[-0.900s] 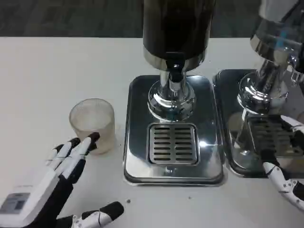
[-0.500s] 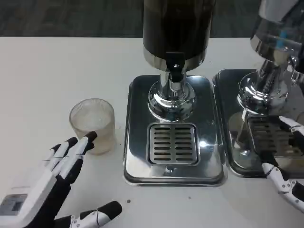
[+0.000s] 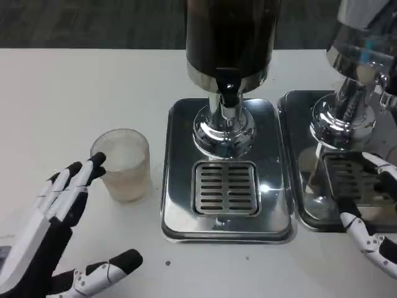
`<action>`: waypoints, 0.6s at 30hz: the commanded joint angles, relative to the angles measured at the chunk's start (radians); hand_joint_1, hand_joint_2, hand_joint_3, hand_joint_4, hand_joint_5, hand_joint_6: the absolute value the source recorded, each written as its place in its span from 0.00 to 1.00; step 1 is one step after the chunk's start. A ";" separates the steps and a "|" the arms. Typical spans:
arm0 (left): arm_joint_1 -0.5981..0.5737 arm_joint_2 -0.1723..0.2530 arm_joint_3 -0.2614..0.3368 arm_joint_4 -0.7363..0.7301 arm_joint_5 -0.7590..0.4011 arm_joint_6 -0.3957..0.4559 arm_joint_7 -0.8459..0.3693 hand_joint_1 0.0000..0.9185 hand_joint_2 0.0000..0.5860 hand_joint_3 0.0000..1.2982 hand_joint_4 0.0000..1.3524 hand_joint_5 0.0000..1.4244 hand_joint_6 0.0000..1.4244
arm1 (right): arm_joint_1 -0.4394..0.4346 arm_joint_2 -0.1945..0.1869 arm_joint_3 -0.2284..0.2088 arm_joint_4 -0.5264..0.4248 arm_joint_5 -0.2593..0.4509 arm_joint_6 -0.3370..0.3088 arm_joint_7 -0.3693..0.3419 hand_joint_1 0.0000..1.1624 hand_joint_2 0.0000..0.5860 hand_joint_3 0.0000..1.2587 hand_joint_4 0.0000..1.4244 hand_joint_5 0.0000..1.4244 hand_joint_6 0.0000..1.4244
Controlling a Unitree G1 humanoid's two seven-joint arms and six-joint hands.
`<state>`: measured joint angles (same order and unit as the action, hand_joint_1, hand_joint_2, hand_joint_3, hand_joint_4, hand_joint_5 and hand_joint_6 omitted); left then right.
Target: Grasp the cup under the faucet to collect the drink, then remove the cup.
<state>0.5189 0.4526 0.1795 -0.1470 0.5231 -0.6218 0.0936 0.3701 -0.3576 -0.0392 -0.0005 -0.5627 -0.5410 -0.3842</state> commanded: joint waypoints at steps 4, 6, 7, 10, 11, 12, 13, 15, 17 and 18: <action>-0.081 0.024 0.040 0.084 -0.062 -0.034 0.017 0.00 0.10 0.00 0.00 0.00 0.00 | 0.020 0.035 0.007 -0.041 -0.025 0.027 -0.005 0.32 0.67 0.22 0.18 0.20 0.30; -0.103 0.024 0.048 0.102 -0.070 -0.036 0.019 0.00 0.10 0.00 0.00 0.00 0.00 | 0.023 0.041 0.006 -0.046 -0.029 0.028 -0.005 0.32 0.67 0.22 0.18 0.20 0.30; -0.119 0.024 0.053 0.113 -0.073 -0.035 0.024 0.00 0.10 0.00 0.00 0.00 0.00 | 0.023 0.043 0.006 -0.048 -0.030 0.029 -0.004 0.32 0.67 0.22 0.18 0.20 0.30; -0.160 0.025 0.061 0.146 -0.082 -0.026 0.028 0.00 0.09 0.00 0.00 0.00 0.00 | 0.023 0.045 0.006 -0.051 -0.031 0.030 -0.001 0.32 0.67 0.22 0.18 0.20 0.30; -0.182 0.028 0.061 0.168 -0.086 -0.019 0.026 0.00 0.09 0.00 0.00 0.00 0.00 | 0.022 0.046 0.007 -0.052 -0.031 0.031 0.000 0.32 0.67 0.22 0.19 0.21 0.30; -0.199 0.032 0.062 0.186 -0.090 -0.015 0.024 0.00 0.09 0.00 0.00 0.00 0.00 | 0.020 0.046 0.007 -0.052 -0.031 0.032 0.001 0.32 0.67 0.22 0.19 0.21 0.30; -0.217 0.035 0.061 0.207 -0.095 -0.012 0.022 0.00 0.09 0.00 0.00 0.00 0.00 | 0.017 0.046 0.008 -0.052 -0.031 0.032 0.002 0.32 0.67 0.22 0.19 0.21 0.31; -0.249 0.041 0.057 0.245 -0.109 -0.009 0.013 0.00 0.09 0.00 0.00 0.00 0.00 | 0.013 0.046 0.009 -0.051 -0.030 0.034 0.003 0.32 0.67 0.22 0.19 0.21 0.31; -0.291 0.049 0.049 0.297 -0.112 -0.002 0.010 0.00 0.08 0.00 0.00 0.00 0.00 | 0.007 0.045 0.011 -0.050 -0.029 0.034 0.006 0.32 0.67 0.22 0.19 0.21 0.31; -0.307 0.053 0.045 0.318 -0.114 -0.001 0.009 0.00 0.07 0.00 0.00 0.00 0.01 | 0.004 0.046 0.012 -0.049 -0.029 0.035 0.007 0.32 0.67 0.22 0.19 0.21 0.31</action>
<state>0.2503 0.4857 0.2324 0.1178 0.4209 -0.6329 0.1067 0.3837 -0.3162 -0.0302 -0.0442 -0.5928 -0.5115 -0.3836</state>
